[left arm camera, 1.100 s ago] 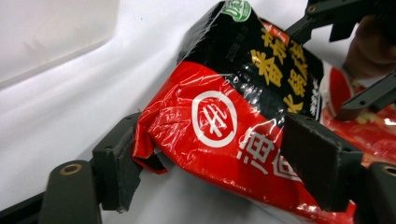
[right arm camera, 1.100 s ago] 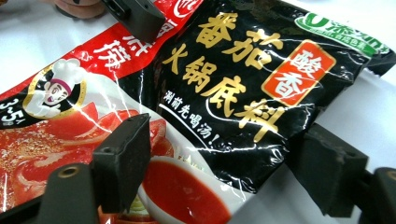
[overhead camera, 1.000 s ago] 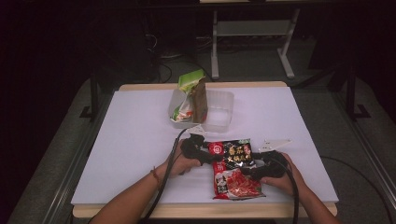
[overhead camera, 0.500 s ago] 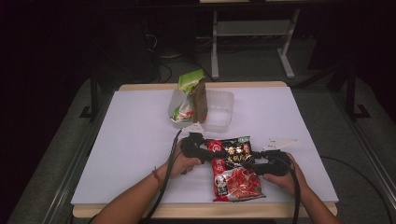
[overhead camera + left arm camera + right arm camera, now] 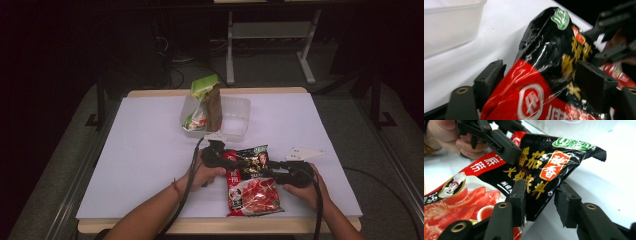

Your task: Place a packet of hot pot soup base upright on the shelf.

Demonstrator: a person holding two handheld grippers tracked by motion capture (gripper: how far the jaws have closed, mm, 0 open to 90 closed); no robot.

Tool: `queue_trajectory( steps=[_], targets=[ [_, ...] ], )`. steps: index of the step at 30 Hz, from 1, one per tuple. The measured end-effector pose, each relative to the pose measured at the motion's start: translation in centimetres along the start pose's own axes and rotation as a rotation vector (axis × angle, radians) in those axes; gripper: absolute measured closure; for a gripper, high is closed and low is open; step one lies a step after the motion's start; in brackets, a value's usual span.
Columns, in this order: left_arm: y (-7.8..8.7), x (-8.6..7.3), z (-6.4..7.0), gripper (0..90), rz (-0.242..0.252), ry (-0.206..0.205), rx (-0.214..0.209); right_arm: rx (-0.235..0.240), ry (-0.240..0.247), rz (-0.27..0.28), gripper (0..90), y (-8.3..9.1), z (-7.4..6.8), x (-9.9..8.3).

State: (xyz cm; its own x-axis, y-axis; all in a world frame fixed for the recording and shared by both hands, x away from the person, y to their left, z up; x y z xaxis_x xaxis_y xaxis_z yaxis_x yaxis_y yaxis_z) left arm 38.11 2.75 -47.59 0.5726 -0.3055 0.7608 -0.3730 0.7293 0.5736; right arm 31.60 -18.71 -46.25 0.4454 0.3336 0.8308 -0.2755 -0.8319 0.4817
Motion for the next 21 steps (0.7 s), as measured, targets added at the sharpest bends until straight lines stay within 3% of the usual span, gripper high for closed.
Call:
queue_trajectory(
  steps=[4, 8, 11, 15, 18, 21],
  targets=[
    [1.0, 0.5, -0.2, 31.1, 0.043, 0.026, -0.054, -0.004, 0.012, 0.003, 66.0, 0.2, -0.1, 0.1],
    [1.9, 1.0, -0.6, 48.2, 0.078, 0.036, -0.079, -0.002, 0.016, 0.022, 71.5, 0.4, -0.1, 0.2],
    [1.9, 1.0, -0.6, 52.4, 0.084, 0.035, -0.083, 0.001, 0.024, 0.023, 74.2, 0.5, -0.2, 0.4],
    [2.2, 1.0, -0.7, 50.3, 0.086, 0.032, -0.089, 0.006, 0.026, 0.040, 78.0, 0.6, -0.4, 0.5],
    [2.5, 1.1, -0.9, 44.7, 0.101, 0.036, -0.097, 0.004, 0.046, 0.050, 80.9, 0.6, -0.8, 0.7],
    [2.5, 1.0, -1.0, 35.1, 0.083, 0.024, -0.110, 0.020, 0.055, 0.070, 83.2, 0.7, -1.1, 0.9]
  ],
)
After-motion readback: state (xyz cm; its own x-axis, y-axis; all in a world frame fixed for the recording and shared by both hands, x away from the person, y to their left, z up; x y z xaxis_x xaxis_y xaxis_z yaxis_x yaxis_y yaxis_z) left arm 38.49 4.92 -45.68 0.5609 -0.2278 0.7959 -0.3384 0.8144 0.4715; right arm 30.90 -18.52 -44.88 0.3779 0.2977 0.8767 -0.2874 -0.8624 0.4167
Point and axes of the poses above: each handheld gripper's, and its own axes: y roughly backward along the jaws, x roughly out of its top, z roughly to its right, the point moved 4 cm from there along -y, roughly forward along the jaws, and after that the axes turned 14 degrees about x, right-handed, at the moved point
